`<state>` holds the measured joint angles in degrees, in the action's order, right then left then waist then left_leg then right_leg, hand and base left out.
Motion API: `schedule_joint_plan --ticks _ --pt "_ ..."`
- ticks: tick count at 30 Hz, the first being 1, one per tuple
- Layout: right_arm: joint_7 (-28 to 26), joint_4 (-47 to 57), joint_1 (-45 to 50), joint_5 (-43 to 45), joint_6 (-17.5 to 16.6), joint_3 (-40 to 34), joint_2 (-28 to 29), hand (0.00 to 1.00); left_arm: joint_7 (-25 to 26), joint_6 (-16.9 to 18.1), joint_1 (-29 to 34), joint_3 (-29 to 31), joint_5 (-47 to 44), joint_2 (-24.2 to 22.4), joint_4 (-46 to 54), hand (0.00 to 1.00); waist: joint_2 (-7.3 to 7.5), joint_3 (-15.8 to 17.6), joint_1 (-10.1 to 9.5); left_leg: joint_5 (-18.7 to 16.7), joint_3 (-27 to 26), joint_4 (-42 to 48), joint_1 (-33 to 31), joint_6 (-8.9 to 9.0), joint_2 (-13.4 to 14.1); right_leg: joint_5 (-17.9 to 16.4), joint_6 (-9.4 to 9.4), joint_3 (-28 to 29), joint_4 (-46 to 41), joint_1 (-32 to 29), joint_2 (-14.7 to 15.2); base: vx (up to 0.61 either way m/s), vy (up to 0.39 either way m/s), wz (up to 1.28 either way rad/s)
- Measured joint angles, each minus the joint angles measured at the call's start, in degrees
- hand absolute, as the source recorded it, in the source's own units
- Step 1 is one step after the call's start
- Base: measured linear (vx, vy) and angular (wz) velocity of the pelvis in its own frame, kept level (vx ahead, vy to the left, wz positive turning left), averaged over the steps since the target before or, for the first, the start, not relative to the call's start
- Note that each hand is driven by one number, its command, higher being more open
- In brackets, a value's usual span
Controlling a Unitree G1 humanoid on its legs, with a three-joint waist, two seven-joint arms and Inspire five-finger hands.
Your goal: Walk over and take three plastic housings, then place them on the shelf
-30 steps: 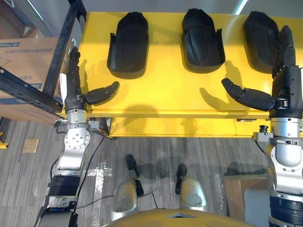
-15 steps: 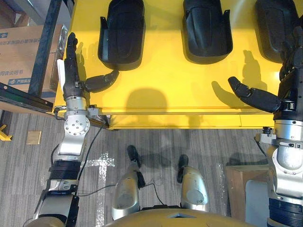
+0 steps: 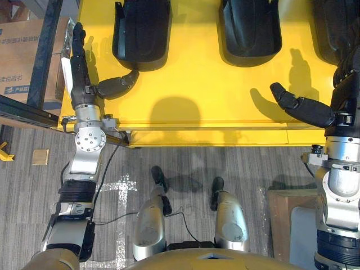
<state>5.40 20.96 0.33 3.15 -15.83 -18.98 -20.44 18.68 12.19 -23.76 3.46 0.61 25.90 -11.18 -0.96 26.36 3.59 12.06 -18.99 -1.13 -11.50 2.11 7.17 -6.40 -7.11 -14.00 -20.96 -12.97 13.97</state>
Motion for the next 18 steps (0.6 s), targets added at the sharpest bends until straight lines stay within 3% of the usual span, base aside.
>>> schedule_joint_plan --ticks 6,10,12,15,18 --pt "-1.4 0.0 0.5 0.5 -0.1 0.1 1.2 1.0 -2.4 0.3 1.0 1.6 -0.3 0.0 0.8 1.0 0.04 0.0 0.08 0.0 -0.2 -0.2 0.2 0.0 0.0 0.2 -0.17 0.2 0.3 0.1 -0.1 0.01 -0.01 -0.01" --pt "-1.7 0.0 1.7 -0.4 -0.2 1.1 2.2 1.0 -5.3 0.4 8.0 2.4 -2.9 -0.3 6.3 1.0 0.38 -0.4 0.82 0.4 -0.5 -3.0 4.2 0.26 -0.5 0.5 -0.57 0.0 2.3 3.6 -0.4 0.08 -0.023 -0.06" --pt "-1.4 0.0 4.0 -0.5 -0.9 1.0 5.0 1.0 -9.4 0.4 14.9 2.3 -3.4 -1.8 14.8 1.0 0.84 -3.0 1.12 0.3 -0.2 -3.7 5.0 0.38 -0.8 0.8 -0.95 -0.8 4.4 5.5 -0.4 0.11 -0.01 0.08" --pt "-1.0 0.0 5.9 -0.5 -1.0 1.7 6.0 1.0 -15.1 2.0 18.5 1.8 -5.8 -3.9 22.2 1.0 0.97 -5.6 1.0 0.0 0.7 -3.7 6.0 0.5 -1.0 0.9 -1.14 -2.4 6.5 8.3 -0.4 0.13 -0.011 0.22" --pt "-0.7 -0.3 6.1 0.2 -1.1 3.6 6.7 1.0 -21.4 4.4 21.4 0.6 -7.3 -4.5 27.9 1.0 -0.1 -9.7 0.53 -0.6 1.9 -3.8 7.2 0.83 -1.3 0.9 -1.26 -4.0 8.6 11.5 -0.4 0.08 -0.008 0.21"
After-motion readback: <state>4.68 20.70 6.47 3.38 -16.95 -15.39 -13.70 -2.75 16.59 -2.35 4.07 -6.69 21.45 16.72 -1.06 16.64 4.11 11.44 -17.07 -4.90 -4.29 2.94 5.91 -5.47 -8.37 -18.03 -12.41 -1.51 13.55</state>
